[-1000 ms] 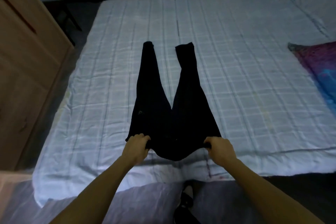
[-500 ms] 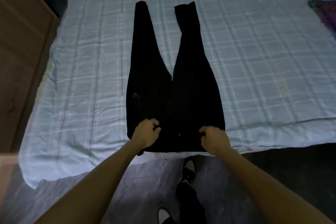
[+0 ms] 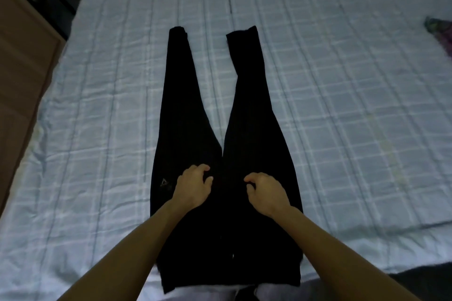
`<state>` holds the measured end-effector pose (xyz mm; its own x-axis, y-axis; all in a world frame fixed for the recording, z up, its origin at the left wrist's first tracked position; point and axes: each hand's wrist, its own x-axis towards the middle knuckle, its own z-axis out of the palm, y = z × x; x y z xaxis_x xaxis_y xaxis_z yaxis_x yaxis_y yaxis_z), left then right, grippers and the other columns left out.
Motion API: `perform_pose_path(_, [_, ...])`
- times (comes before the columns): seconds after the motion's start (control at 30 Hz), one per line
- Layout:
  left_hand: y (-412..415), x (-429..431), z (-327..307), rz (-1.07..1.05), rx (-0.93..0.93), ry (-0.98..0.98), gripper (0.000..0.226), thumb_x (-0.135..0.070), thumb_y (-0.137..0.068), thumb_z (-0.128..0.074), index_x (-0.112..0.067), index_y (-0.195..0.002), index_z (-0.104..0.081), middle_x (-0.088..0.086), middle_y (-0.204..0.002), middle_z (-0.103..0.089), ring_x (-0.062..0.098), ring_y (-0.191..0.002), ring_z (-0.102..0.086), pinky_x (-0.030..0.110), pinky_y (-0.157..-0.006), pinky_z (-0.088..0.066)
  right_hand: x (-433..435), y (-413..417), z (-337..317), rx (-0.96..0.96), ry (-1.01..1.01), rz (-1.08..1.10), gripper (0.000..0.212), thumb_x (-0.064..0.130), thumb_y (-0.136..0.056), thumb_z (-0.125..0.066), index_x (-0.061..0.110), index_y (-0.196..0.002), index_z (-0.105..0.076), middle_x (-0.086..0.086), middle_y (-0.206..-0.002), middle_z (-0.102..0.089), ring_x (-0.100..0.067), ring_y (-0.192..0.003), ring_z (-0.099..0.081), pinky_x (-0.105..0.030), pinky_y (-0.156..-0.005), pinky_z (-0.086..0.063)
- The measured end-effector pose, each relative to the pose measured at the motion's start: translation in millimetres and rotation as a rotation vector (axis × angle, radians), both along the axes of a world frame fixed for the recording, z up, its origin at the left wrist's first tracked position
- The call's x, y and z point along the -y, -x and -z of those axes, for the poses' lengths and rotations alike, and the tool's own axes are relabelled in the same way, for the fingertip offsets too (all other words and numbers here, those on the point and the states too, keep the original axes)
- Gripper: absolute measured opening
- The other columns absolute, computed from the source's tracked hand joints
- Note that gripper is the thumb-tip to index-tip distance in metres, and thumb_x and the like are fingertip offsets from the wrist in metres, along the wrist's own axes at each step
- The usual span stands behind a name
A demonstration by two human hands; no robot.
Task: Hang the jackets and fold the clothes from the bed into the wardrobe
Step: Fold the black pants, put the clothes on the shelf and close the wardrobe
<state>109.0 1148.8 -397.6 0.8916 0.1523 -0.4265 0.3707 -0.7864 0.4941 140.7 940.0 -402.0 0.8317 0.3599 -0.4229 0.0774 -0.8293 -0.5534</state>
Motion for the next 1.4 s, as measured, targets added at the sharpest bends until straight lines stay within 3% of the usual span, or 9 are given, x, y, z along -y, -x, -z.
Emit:
perform_pose_path(0.2, [-42.1, -46.6, 15.5, -0.254, 0.009, 0.051, 0.044, -0.030, -0.094, -0.053, -0.015, -0.135, -0.046, 0.009, -0.124, -0.053, 0.019, -0.111, -0.054, 0.036, -0.098, -0.045, -49.4, -63.6, 11.8, -0.004, -0.002, -0.023, 0.031, 0.022, -0.094, -0.048, 0.020, -0.123, -0.058, 0.000, -0.118, -0.061, -0.013, -0.104, -0.059, -0.024, -0.091, -0.047])
perform_pose_path(0.37, [-106.7, -96.2, 32.4, -0.327, 0.044, 0.094, 0.046, -0.028, -0.095, -0.052, -0.012, -0.137, -0.043, 0.014, -0.129, -0.049, 0.024, -0.114, -0.053, 0.036, -0.097, -0.045, -104.4, -127.8, 18.1, 0.058, 0.012, -0.038, 0.033, 0.020, -0.094, -0.048, 0.018, -0.126, -0.057, -0.004, -0.114, -0.061, -0.018, -0.100, -0.061, -0.027, -0.085, -0.049])
perform_pose_path(0.63, [-218.7, -150.0, 56.5, -0.144, 0.087, -0.020, 0.055, -0.029, -0.094, -0.052, -0.015, -0.144, -0.032, 0.015, -0.143, -0.036, 0.030, -0.124, -0.044, 0.041, -0.103, -0.037, -124.8, -240.6, 39.8, 0.152, 0.125, 0.129, 0.039, 0.029, -0.096, -0.048, 0.012, -0.130, -0.053, -0.010, -0.132, -0.052, -0.023, -0.116, -0.051, -0.037, -0.095, -0.046])
perform_pose_path(0.73, [-266.7, -143.2, 68.5, -0.065, 0.123, -0.046, 0.057, -0.031, -0.095, -0.051, -0.013, -0.145, -0.031, 0.016, -0.147, -0.033, 0.031, -0.129, -0.038, 0.043, -0.106, -0.034, -115.7, -281.1, 58.2, 0.190, 0.241, 0.154, 0.048, 0.034, -0.096, -0.046, 0.012, -0.139, -0.044, -0.017, -0.145, -0.038, -0.030, -0.133, -0.035, -0.045, -0.104, -0.037])
perform_pose_path(0.93, [-364.9, -90.1, 84.7, -0.165, 0.138, 0.161, 0.050, -0.031, -0.096, -0.048, -0.010, -0.140, -0.038, 0.014, -0.135, -0.045, 0.028, -0.121, -0.043, 0.036, -0.102, -0.035, -105.0, -345.6, 88.5, 0.240, 0.291, 0.217, 0.051, 0.039, -0.098, -0.040, 0.013, -0.142, -0.038, -0.019, -0.151, -0.028, -0.032, -0.140, -0.023, -0.047, -0.111, -0.023])
perform_pose_path(1.07, [-439.6, -56.0, 90.3, -0.273, 0.045, 0.370, 0.058, -0.034, -0.097, -0.048, -0.008, -0.145, -0.030, 0.013, -0.141, -0.044, 0.024, -0.128, -0.043, 0.025, -0.103, -0.032, -100.1, -370.1, 106.4, 0.294, 0.262, 0.203, 0.051, 0.042, -0.099, -0.032, 0.015, -0.141, -0.040, -0.016, -0.151, -0.030, -0.031, -0.141, -0.022, -0.046, -0.112, -0.020])
perform_pose_path(1.17, [-487.9, -33.0, 95.2, -0.382, 0.021, 0.476, 0.066, -0.038, -0.094, -0.053, -0.007, -0.146, -0.025, 0.012, -0.138, -0.047, 0.022, -0.124, -0.047, 0.019, -0.094, -0.035, -101.6, -378.7, 116.0, 0.354, 0.215, 0.203, 0.059, 0.048, -0.095, -0.021, 0.016, -0.138, -0.046, -0.015, -0.149, -0.034, -0.030, -0.141, -0.025, -0.046, -0.112, -0.020])
perform_pose_path(1.27, [-529.2, -17.6, 104.6, -0.478, 0.032, 0.493, 0.056, -0.031, -0.091, -0.060, -0.007, -0.136, -0.039, 0.011, -0.130, -0.054, 0.024, -0.114, -0.055, 0.022, -0.087, -0.042, -102.2, -384.3, 121.6, 0.394, 0.166, 0.206, 0.058, 0.046, -0.094, -0.022, 0.015, -0.135, -0.049, -0.015, -0.146, -0.039, -0.030, -0.139, -0.029, -0.048, -0.111, -0.024])
perform_pose_path(1.4, [-570.1, -13.4, 107.1, -0.411, 0.179, 0.341, 0.031, -0.015, -0.088, -0.061, -0.004, -0.117, -0.061, 0.011, -0.118, -0.064, 0.025, -0.110, -0.059, 0.024, -0.091, -0.044, -99.3, -391.9, 124.3, 0.408, 0.115, 0.234, 0.052, 0.043, -0.096, -0.026, 0.015, -0.134, -0.049, -0.015, -0.144, -0.042, -0.030, -0.137, -0.033, -0.049, -0.111, -0.026])
